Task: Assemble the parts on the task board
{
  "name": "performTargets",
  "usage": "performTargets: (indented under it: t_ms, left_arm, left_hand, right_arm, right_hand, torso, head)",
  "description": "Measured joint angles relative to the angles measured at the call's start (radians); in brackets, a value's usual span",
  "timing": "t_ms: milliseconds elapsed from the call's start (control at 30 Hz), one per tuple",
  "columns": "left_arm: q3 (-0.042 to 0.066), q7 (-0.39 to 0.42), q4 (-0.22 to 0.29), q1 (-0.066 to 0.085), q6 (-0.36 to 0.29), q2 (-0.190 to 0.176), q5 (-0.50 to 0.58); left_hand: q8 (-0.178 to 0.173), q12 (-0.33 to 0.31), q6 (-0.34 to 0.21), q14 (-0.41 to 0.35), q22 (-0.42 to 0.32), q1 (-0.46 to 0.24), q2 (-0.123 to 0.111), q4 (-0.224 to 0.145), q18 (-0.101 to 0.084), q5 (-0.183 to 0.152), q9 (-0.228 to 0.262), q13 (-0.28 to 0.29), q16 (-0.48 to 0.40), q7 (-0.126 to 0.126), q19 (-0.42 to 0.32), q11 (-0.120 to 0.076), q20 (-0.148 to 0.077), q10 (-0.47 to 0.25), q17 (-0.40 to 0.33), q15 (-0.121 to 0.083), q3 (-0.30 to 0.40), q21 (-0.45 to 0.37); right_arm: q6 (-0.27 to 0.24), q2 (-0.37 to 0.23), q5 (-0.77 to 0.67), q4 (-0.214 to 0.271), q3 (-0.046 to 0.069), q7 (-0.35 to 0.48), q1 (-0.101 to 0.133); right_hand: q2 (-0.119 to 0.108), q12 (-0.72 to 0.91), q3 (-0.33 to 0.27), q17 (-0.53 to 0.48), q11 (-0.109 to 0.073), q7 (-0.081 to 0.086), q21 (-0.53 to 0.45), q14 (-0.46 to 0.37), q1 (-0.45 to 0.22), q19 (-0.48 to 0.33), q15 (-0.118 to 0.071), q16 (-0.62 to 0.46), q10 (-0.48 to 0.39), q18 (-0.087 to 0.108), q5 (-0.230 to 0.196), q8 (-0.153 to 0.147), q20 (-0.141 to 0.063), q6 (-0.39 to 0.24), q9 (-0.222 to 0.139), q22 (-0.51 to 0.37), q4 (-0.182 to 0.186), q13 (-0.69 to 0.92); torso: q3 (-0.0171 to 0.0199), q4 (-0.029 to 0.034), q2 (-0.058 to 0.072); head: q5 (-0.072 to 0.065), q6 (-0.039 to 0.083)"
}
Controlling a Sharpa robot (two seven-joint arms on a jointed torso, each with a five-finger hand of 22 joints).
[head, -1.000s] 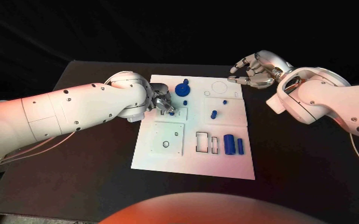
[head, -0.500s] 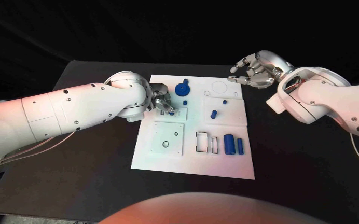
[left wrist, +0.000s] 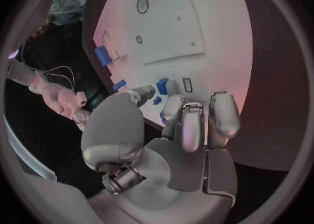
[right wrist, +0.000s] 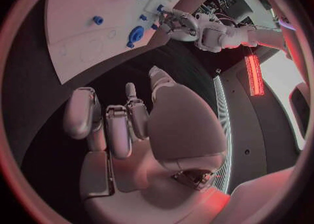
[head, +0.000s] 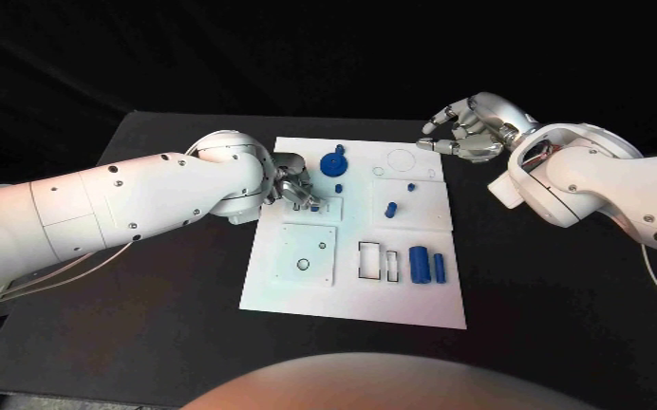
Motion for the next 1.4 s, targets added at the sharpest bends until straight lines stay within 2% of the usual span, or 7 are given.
performTargets:
  t_ms: [333, 567, 667, 800, 967, 1100, 1400]
  left_arm:
    - [0.024, 0.0, 0.022, 0.002, -0.002, -0.019, 0.0]
    - [0.06, 0.0, 0.034, 0.01, -0.002, -0.039, 0.004]
    - [0.077, 0.0, 0.03, 0.028, 0.006, -0.048, 0.014]
    - [0.088, 0.0, -0.007, 0.071, 0.037, -0.053, 0.03]
    - [0.093, 0.0, -0.083, 0.104, 0.075, -0.04, 0.039]
    - [0.092, 0.001, -0.152, 0.112, 0.096, -0.008, 0.035]
    - [0.078, 0.002, -0.249, 0.116, 0.125, 0.036, 0.008]
  left_hand:
    - [-0.008, 0.0, 0.0, 0.0, 0.0, -0.013, -0.006, 0.009, 0.0, 0.0, 0.0, 0.0, 0.0, 0.0, 0.0, 0.0, 0.0, 0.0, 0.0, 0.0, -0.074, 0.0]
    - [-0.008, -0.001, 0.0, 0.0, -0.008, -0.005, 0.003, 0.0, 0.0, 0.0, 0.0, -0.01, 0.0, 0.0, 0.0, 0.0, 0.0, -0.001, 0.0, 0.0, -0.088, -0.006]
    - [-0.021, -0.016, -0.008, 0.0, -0.026, 0.016, 0.01, 0.004, 0.0, 0.0, -0.001, -0.026, 0.0, 0.007, -0.004, 0.004, 0.004, -0.019, 0.0, 0.0, -0.099, -0.016]
    - [-0.051, -0.051, -0.038, -0.002, -0.078, 0.049, 0.022, 0.004, 0.0, 0.0, -0.014, -0.072, -0.012, 0.027, -0.04, 0.018, 0.014, -0.062, 0.0, 0.01, -0.125, -0.047]
    - [-0.102, -0.066, -0.083, 0.0, -0.093, 0.06, 0.033, 0.006, 0.0, 0.0, -0.043, -0.095, -0.012, 0.054, -0.049, 0.04, 0.023, -0.083, 0.0, 0.026, -0.152, -0.055]
    - [-0.133, -0.066, -0.114, 0.0, -0.085, 0.066, 0.04, 0.006, 0.0, 0.0, -0.062, -0.093, -0.012, 0.064, -0.048, 0.045, 0.031, -0.08, 0.0, 0.036, -0.168, -0.055]
    - [-0.133, -0.062, -0.114, 0.0, -0.078, 0.066, 0.04, 0.008, 0.0, 0.0, -0.065, -0.088, -0.012, 0.064, -0.047, 0.045, 0.033, -0.08, 0.0, 0.036, -0.17, -0.055]
  right_arm:
    - [-0.001, 0.0, 0.0, -0.003, 0.0, 0.0, 0.0]
    - [-0.002, 0.0, 0.0, -0.006, 0.0, 0.0, 0.0]
    - [-0.002, 0.0, 0.0, -0.007, 0.0, 0.0, 0.0]
    - [-0.002, 0.0, 0.0, -0.009, 0.0, 0.0, 0.0]
    - [-0.002, 0.002, 0.0, -0.013, 0.0, -0.001, -0.001]
    - [-0.002, 0.003, 0.0, -0.015, 0.0, -0.001, -0.001]
    - [-0.002, 0.004, 0.0, -0.016, 0.0, -0.001, -0.004]
  right_hand:
    - [-0.004, 0.0, -0.006, 0.0, 0.0, -0.001, -0.008, 0.0, -0.004, 0.0, 0.0, -0.004, 0.0, 0.0, -0.021, 0.008, 0.0, -0.007, 0.0, -0.001, -0.002, 0.0]
    - [-0.004, 0.0, -0.008, 0.0, 0.0, -0.001, -0.008, 0.0, -0.004, 0.0, 0.0, -0.004, 0.0, 0.0, -0.022, 0.008, 0.0, -0.007, 0.0, -0.001, -0.003, 0.0]
    - [-0.004, 0.0, -0.008, 0.0, 0.0, -0.001, -0.008, 0.0, -0.004, 0.0, 0.0, -0.004, 0.0, 0.0, -0.022, 0.008, 0.0, -0.007, 0.0, -0.001, -0.003, 0.0]
    - [-0.004, 0.0, -0.008, 0.0, 0.0, -0.001, -0.008, 0.0, -0.004, 0.0, 0.0, -0.004, 0.0, 0.0, -0.022, 0.008, 0.0, -0.006, 0.0, -0.001, -0.003, 0.0]
    - [-0.004, 0.0, -0.008, 0.0, 0.0, -0.001, -0.008, 0.0, -0.004, 0.0, 0.0, -0.004, 0.0, 0.0, -0.021, 0.008, 0.0, -0.006, 0.0, -0.001, -0.003, 0.0]
    - [-0.004, 0.0, -0.008, 0.0, 0.0, -0.001, -0.008, 0.0, -0.004, 0.0, 0.0, -0.004, 0.0, 0.0, -0.021, 0.008, 0.0, -0.006, 0.0, -0.001, -0.003, 0.0]
    - [-0.004, 0.0, -0.008, 0.0, 0.0, -0.001, -0.008, 0.0, -0.004, 0.0, 0.0, -0.004, 0.0, 0.0, -0.021, 0.008, 0.0, -0.006, 0.001, -0.001, -0.003, 0.0]
  torso:
    - [0.0006, 0.0012, 0.0]
    - [0.0006, 0.0007, -0.001]
    - [0.0006, 0.0005, -0.001]
    - [0.0004, 0.0011, -0.001]
    - [0.0006, 0.0026, -0.001]
    - [-0.0006, 0.0026, 0.0]
    - [-0.0032, 0.0004, 0.003]
  head:
    - [0.002, 0.003]
    - [0.005, 0.008]
    - [0.006, 0.012]
    - [0.006, 0.016]
    - [0.007, 0.024]
    - [0.012, 0.033]
    - [0.02, 0.039]
